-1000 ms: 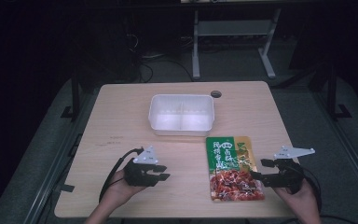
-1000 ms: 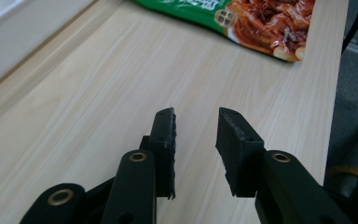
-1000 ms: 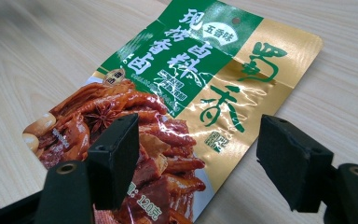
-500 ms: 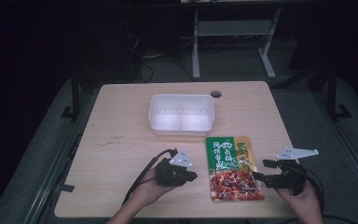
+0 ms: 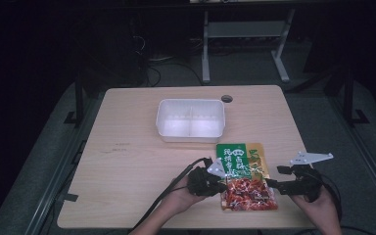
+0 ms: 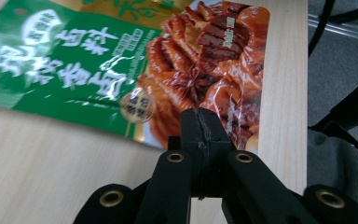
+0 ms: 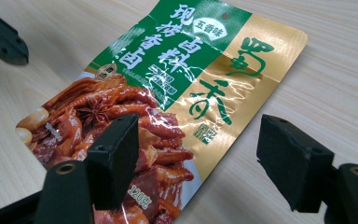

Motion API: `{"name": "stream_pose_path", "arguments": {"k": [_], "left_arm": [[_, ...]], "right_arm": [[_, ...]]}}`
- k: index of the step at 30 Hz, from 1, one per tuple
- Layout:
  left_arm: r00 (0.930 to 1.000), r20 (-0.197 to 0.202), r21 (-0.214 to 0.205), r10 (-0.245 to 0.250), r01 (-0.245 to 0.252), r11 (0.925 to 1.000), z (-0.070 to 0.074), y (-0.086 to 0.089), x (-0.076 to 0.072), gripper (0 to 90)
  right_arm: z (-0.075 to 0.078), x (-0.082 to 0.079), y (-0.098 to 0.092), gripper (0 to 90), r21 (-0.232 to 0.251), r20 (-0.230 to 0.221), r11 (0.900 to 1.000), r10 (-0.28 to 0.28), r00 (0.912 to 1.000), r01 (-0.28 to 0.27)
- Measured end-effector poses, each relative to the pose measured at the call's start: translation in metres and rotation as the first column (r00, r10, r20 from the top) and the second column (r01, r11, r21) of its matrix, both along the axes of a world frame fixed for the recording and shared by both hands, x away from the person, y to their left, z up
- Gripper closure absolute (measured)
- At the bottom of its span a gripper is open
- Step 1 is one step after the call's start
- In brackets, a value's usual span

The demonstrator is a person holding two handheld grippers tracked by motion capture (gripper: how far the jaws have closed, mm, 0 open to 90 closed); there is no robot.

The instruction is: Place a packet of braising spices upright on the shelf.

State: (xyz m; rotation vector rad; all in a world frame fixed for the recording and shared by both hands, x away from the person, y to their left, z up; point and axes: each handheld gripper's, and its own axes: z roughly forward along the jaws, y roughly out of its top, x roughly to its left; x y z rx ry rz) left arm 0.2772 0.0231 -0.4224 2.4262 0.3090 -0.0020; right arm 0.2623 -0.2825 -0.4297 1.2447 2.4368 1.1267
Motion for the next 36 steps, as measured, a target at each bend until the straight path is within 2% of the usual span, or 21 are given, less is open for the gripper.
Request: {"name": "stream_pose_path", "arguments": {"k": [1, 8, 10, 13, 15, 16, 17, 19, 20, 23, 26, 32, 36], "left_arm": [[0.9999, -0.005, 0.011, -0.009, 0.009, 0.9999, -0.002, -0.006, -0.001, 90.0], [0.9994, -0.027, 0.019, -0.022, 0.023, 0.9996, -0.010, -0.020, -0.004, 90.0], [0.9991, -0.030, 0.028, -0.031, 0.032, 0.9991, -0.015, -0.023, -0.004, 90.0], [0.9985, -0.044, 0.028, -0.033, 0.034, 0.9990, -0.018, -0.026, -0.004, 90.0], [0.9983, -0.048, 0.032, -0.034, 0.035, 0.9989, -0.020, -0.027, -0.004, 90.0], [0.9980, -0.051, 0.040, -0.036, 0.038, 0.9985, -0.021, -0.027, -0.004, 90.0], [0.9981, -0.050, 0.047, -0.037, 0.039, 0.9981, -0.023, -0.027, -0.004, 90.0], [0.9982, -0.047, 0.066, -0.037, 0.041, 0.9970, -0.027, -0.028, -0.003, 89.9], [0.9982, -0.049, 0.064, -0.035, 0.038, 0.9972, -0.029, -0.027, -0.003, 90.0], [0.9981, -0.056, 0.044, -0.023, 0.026, 0.9987, -0.032, -0.025, -0.003, 90.0], [0.9988, -0.044, 0.046, -0.023, 0.025, 0.9986, -0.033, -0.025, -0.004, 90.0], [0.9981, -0.050, 0.060, -0.036, 0.039, 0.9975, -0.034, -0.024, -0.003, 90.0], [0.9987, -0.033, 0.071, -0.039, 0.041, 0.9966, -0.033, -0.024, -0.004, 90.0]], "right_arm": [[0.001, 0.002, 0.000, 28.4, -0.007, -0.003, 1.0000, 0.002, 1.0000, -0.002], [0.004, 0.019, -0.001, 28.1, 0.006, -0.019, 0.9998, 0.021, 0.9996, -0.021], [0.005, 0.026, 0.000, 28.3, -0.009, -0.023, 0.9997, 0.024, 0.9995, -0.024], [0.005, 0.040, -0.001, 28.4, -0.013, -0.047, 0.9996, 0.024, 0.9986, -0.024], [0.005, 0.050, -0.001, 28.1, 0.000, -0.070, 0.9997, 0.024, 0.9972, -0.024], [0.006, 0.059, 0.001, 28.0, -0.007, -0.086, 0.9996, 0.026, 0.9959, -0.027], [0.006, 0.059, 0.001, 28.0, -0.007, -0.086, 0.9996, 0.026, 0.9959, -0.027], [0.007, 0.068, 0.003, 27.8, -0.023, -0.094, 0.9993, 0.027, 0.9952, -0.029], [0.010, 0.076, 0.006, 28.0, -0.038, -0.102, 0.9989, 0.023, 0.9946, -0.027], [0.012, 0.083, 0.009, 28.2, -0.054, -0.108, 0.9981, 0.025, 0.9938, -0.031], [0.017, 0.095, 0.014, 28.1, -0.074, -0.124, 0.9966, 0.026, 0.9920, -0.035], [0.017, 0.120, 0.024, 27.8, -0.134, -0.184, 0.9900, 0.019, 0.9827, -0.045], [0.015, 0.138, 0.029, 27.8, -0.172, -0.217, 0.9835, 0.016, 0.9761, -0.055]]}}
